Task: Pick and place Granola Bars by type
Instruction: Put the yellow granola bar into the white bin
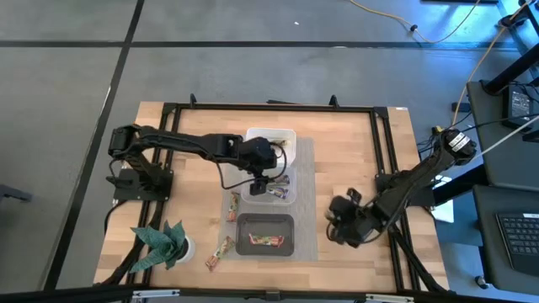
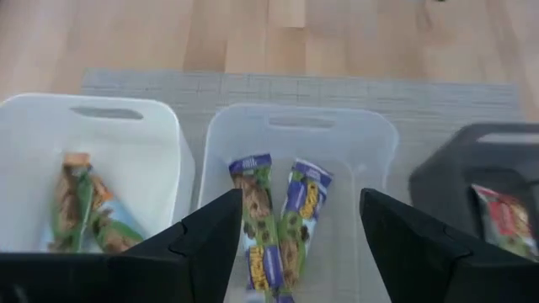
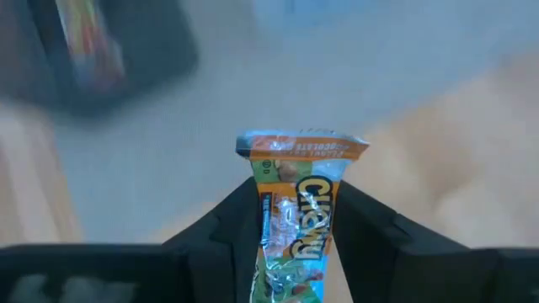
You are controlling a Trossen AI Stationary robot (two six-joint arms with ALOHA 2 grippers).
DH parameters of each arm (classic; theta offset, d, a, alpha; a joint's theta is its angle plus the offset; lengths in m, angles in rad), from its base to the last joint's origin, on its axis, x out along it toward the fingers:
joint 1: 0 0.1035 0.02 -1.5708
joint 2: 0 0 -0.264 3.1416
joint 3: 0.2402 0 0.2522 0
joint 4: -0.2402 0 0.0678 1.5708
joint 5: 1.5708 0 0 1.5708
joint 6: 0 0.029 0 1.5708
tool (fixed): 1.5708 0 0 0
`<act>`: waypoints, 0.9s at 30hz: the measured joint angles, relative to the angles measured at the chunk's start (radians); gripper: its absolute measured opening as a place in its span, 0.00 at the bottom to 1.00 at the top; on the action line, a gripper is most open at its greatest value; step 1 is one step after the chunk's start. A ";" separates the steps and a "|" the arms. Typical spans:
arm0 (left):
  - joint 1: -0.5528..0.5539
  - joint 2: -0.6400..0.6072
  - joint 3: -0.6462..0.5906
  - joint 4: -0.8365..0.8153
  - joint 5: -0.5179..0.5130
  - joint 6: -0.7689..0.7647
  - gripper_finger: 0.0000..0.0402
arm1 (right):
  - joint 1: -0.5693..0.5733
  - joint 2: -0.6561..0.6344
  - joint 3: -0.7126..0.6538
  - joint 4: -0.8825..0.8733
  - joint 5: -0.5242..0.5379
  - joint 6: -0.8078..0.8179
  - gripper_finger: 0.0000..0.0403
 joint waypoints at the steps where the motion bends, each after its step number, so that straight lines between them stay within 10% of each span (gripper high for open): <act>1: 0.000 -0.020 0.000 -0.016 0.000 0.000 0.59 | -0.023 0.000 0.025 0.001 0.034 -0.034 0.34; 11: -0.004 -0.228 0.001 -0.154 -0.022 -0.060 0.59 | -0.306 -0.001 0.237 0.197 0.120 -0.635 0.34; 27: -0.104 -0.300 -0.004 -0.430 -0.023 -0.220 0.59 | -0.590 0.259 0.241 0.680 -0.236 -1.099 0.34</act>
